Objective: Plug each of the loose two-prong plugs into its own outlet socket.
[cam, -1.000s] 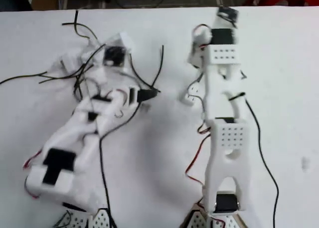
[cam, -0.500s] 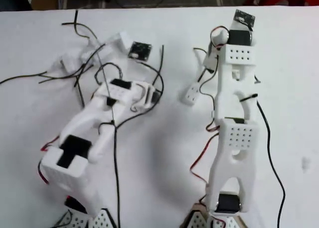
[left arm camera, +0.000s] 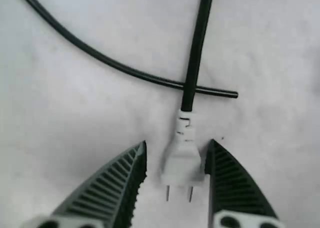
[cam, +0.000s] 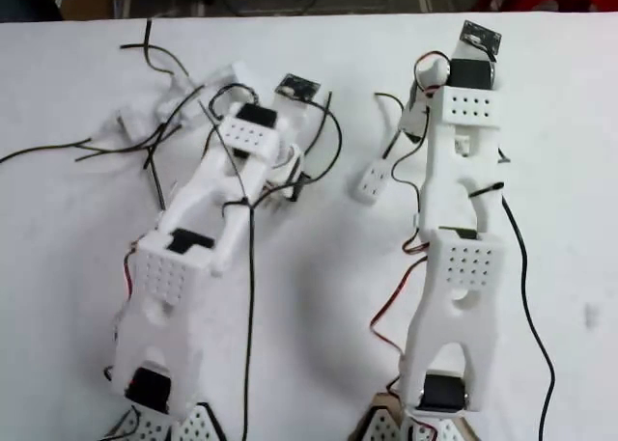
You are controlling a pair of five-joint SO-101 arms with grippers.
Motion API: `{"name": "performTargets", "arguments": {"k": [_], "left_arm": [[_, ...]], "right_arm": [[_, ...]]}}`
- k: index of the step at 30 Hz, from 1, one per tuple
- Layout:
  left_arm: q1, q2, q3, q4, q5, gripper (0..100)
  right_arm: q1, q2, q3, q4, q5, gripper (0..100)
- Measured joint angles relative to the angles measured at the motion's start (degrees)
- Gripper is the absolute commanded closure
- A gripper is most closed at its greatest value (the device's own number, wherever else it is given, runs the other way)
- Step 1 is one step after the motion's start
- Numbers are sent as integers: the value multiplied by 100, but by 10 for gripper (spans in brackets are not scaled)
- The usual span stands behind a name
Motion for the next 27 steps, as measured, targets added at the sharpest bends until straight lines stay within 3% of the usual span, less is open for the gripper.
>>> {"name": "performTargets", "arguments": {"k": [2,17,27], "left_arm": [[44,149,-273,167,-53,944],[158,158,-475,457,-448,967],[615,-1196,-791,536,-475,977]], "right_arm": [[-26,0,0,0,0,655],[193,0,0,0,0,655],[545,0,273,0,0,655]]}}
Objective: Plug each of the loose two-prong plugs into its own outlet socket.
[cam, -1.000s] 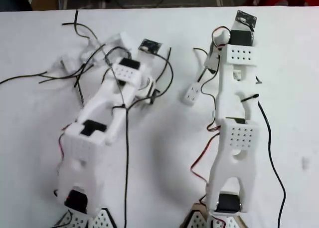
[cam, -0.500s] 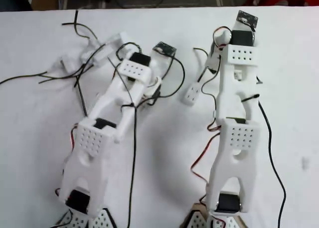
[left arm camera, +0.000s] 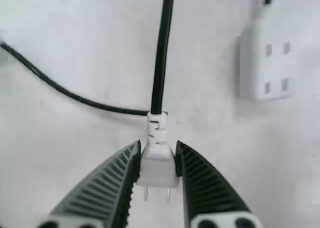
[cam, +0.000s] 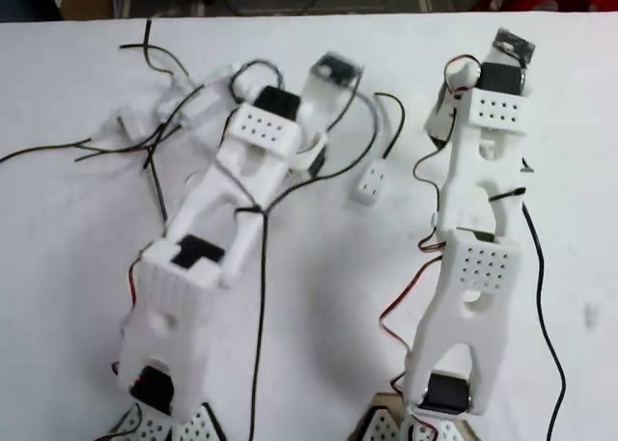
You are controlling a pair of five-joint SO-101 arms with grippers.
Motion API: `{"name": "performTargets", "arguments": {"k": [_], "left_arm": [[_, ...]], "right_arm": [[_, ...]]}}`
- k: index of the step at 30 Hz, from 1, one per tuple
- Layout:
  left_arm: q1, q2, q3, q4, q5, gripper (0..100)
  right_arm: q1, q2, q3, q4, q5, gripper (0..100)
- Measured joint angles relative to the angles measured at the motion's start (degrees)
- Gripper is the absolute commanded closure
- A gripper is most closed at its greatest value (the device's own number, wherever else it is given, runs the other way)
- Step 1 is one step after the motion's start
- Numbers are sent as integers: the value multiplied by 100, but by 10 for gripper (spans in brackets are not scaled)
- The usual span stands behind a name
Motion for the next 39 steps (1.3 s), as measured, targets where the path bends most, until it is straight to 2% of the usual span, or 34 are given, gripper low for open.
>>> {"name": "performTargets", "arguments": {"k": [4,9,14,16,19,23,27,30,32,34,37,39], "left_arm": [[352,-1055,-369,176,185,977],[396,-2752,-334,440,1380,977],[378,-4352,774,88,1793,976],[281,-4941,1530,-299,2268,976],[26,-6066,3015,-1266,3226,976],[-18,-7886,5688,-3349,4070,976],[-88,-9697,8589,-5996,4053,976],[-88,-10840,10444,-8079,3552,976],[-79,-11349,11420,-9187,3226,976],[-88,-11657,11956,-9758,3024,976],[-88,-11833,12176,-9829,2927,976],[-88,-11877,12220,-9837,2919,976]], "right_arm": [[-26,0,273,0,0,655],[-62,0,281,0,0,655],[-53,0,281,0,0,656],[-88,0,281,0,0,669],[-185,9,281,0,0,723],[-325,141,484,-9,510,792],[-501,167,545,-9,1468,837],[-642,167,633,-9,1864,865],[-642,167,774,-9,1978,888],[-659,167,914,-9,2031,924],[-809,123,1178,-9,2031,985],[-932,-26,1407,-18,2048,975]]}}
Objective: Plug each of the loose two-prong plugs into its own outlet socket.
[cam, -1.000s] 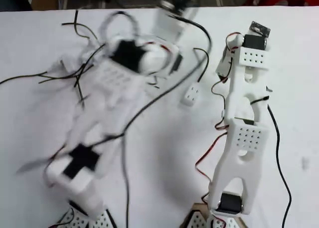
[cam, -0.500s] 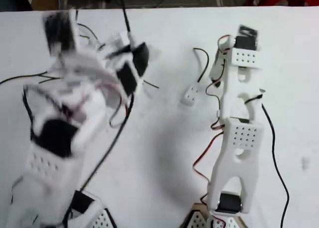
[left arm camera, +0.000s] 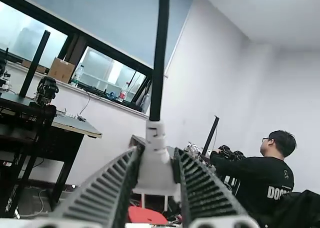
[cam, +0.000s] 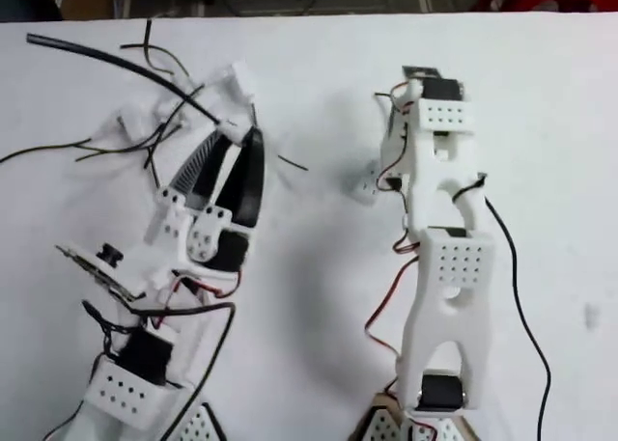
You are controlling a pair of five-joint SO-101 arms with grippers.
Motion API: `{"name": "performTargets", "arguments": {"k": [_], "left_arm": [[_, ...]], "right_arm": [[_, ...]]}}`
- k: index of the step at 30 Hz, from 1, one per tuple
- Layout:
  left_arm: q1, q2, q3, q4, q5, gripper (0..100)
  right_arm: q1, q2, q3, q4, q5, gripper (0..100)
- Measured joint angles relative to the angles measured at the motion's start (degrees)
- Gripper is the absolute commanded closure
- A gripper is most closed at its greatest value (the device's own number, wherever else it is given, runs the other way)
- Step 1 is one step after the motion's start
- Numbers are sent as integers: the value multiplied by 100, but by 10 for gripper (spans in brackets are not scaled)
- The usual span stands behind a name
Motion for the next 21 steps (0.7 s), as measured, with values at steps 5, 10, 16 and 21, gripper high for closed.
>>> {"name": "performTargets", "arguments": {"k": [5,10,16,21], "left_arm": [[0,-62,220,-9,-44,976],[0,-62,571,-9,-53,976],[53,-62,949,-9,-53,976],[352,-62,1020,-589,545,977]], "right_arm": [[-325,-668,677,-9,308,981],[-343,-888,1020,-9,396,981],[-352,-888,1371,-176,396,981],[-343,-888,1389,-185,396,981]]}}
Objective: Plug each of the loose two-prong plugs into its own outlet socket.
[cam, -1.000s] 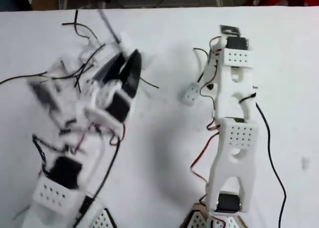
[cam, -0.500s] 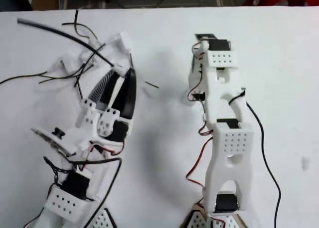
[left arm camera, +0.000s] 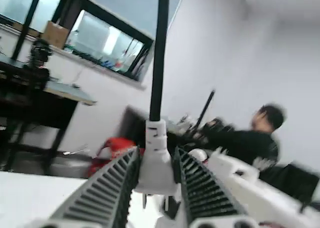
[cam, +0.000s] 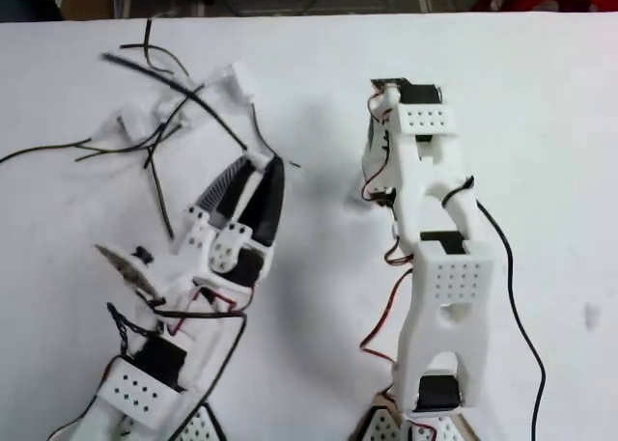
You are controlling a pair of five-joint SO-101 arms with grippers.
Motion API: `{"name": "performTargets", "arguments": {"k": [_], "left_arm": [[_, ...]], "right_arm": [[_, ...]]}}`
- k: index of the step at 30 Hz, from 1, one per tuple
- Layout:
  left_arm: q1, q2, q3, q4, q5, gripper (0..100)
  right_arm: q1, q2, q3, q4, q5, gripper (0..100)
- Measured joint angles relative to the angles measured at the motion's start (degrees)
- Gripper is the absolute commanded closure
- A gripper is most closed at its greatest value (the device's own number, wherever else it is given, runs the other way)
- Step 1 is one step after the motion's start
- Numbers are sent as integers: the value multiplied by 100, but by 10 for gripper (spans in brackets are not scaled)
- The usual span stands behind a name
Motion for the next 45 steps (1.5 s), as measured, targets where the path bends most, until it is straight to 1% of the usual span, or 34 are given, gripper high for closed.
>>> {"name": "performTargets", "arguments": {"k": [3,6,7,9,13,16,23,26,31,36,42,45], "left_arm": [[-35,0,0,-237,1160,977],[-316,0,158,-114,2497,976],[-448,9,176,-26,2813,976],[-721,0,185,149,3147,976],[-976,0,185,193,3323,976],[-1011,0,185,141,3349,976],[-1055,0,185,132,3358,976],[-1055,0,185,132,3358,976],[-1055,0,185,158,3358,976],[-1055,0,185,158,3358,976],[-1055,0,185,158,3358,976],[-1046,0,185,193,3358,976]], "right_arm": [[-18,0,0,53,35,981],[-97,-70,9,70,149,981],[-149,-167,9,70,255,981],[-299,-484,9,79,519,981],[-668,-1275,308,158,747,981],[-1011,-1987,791,158,765,981],[-2171,-3508,2215,158,765,981],[-2673,-4114,2708,-97,712,981],[-3323,-5116,3358,-985,554,981],[-3297,-5327,3701,-1960,536,981],[-3103,-5319,3745,-2708,536,981],[-2980,-5116,3710,-2892,536,981]]}}
